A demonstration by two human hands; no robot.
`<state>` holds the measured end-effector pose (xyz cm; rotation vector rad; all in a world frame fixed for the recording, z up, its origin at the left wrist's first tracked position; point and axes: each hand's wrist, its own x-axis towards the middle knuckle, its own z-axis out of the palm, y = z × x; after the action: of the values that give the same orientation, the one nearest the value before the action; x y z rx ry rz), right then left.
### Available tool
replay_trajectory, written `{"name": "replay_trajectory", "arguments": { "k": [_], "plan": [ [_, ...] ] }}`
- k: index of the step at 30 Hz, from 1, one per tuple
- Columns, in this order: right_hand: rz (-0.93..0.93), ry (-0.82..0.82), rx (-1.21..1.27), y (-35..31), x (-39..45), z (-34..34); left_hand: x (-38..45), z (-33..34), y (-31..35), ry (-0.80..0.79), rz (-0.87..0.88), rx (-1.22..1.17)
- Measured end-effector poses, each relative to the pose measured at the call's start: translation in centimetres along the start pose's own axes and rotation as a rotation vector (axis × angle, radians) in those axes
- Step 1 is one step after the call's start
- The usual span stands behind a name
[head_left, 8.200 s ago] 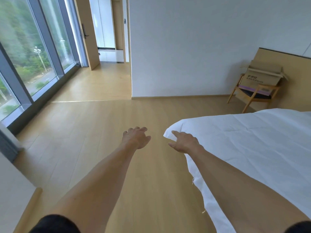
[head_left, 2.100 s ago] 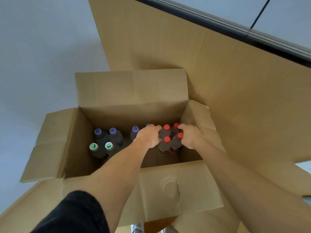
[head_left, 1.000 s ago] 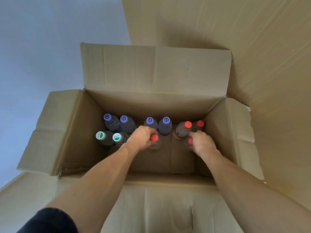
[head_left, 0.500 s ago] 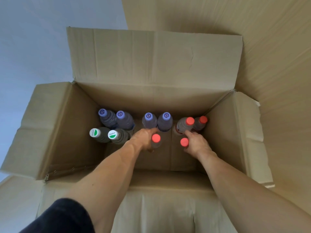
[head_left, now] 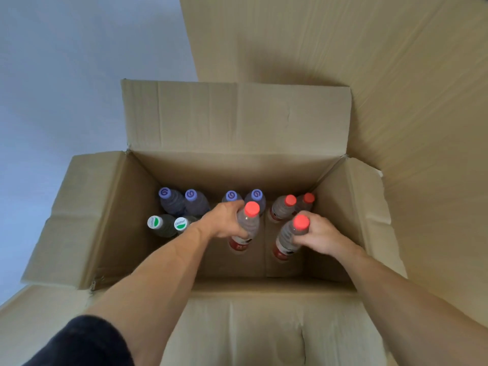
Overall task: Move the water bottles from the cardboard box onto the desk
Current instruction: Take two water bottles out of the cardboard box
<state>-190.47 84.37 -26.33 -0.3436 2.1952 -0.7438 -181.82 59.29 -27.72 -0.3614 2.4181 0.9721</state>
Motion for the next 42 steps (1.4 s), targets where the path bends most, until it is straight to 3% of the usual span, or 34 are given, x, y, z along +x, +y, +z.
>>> {"name": "replay_trajectory", "arguments": {
  "k": [5,15,20,25,35,42],
  "plan": [
    [0.016,0.004,0.54,-3.2,-2.2,-1.8,-2.4,-4.0,0.9,-0.075,0.004,-0.387],
    [-0.064,0.084,0.858,-10.8,-4.9,-2.0,-7.1,-8.4,3.1,-0.044,-0.006,-0.771],
    [-0.019,0.174,0.987,-13.8,-6.2,-0.6,-8.7,-8.1,4.2,0.081,-0.009,-0.909],
    [0.047,0.106,1.004,-15.9,-7.7,0.2,-10.1,-7.3,5.8,0.217,-0.038,-1.063],
    [0.157,-0.017,0.966,-17.4,-9.4,0.3,-14.1,-7.5,6.4,0.164,-0.005,-1.062],
    [0.019,-0.232,0.862,-18.4,-10.5,-0.2,-16.8,-7.2,6.5,0.302,-0.027,-1.087]
  ]
}}
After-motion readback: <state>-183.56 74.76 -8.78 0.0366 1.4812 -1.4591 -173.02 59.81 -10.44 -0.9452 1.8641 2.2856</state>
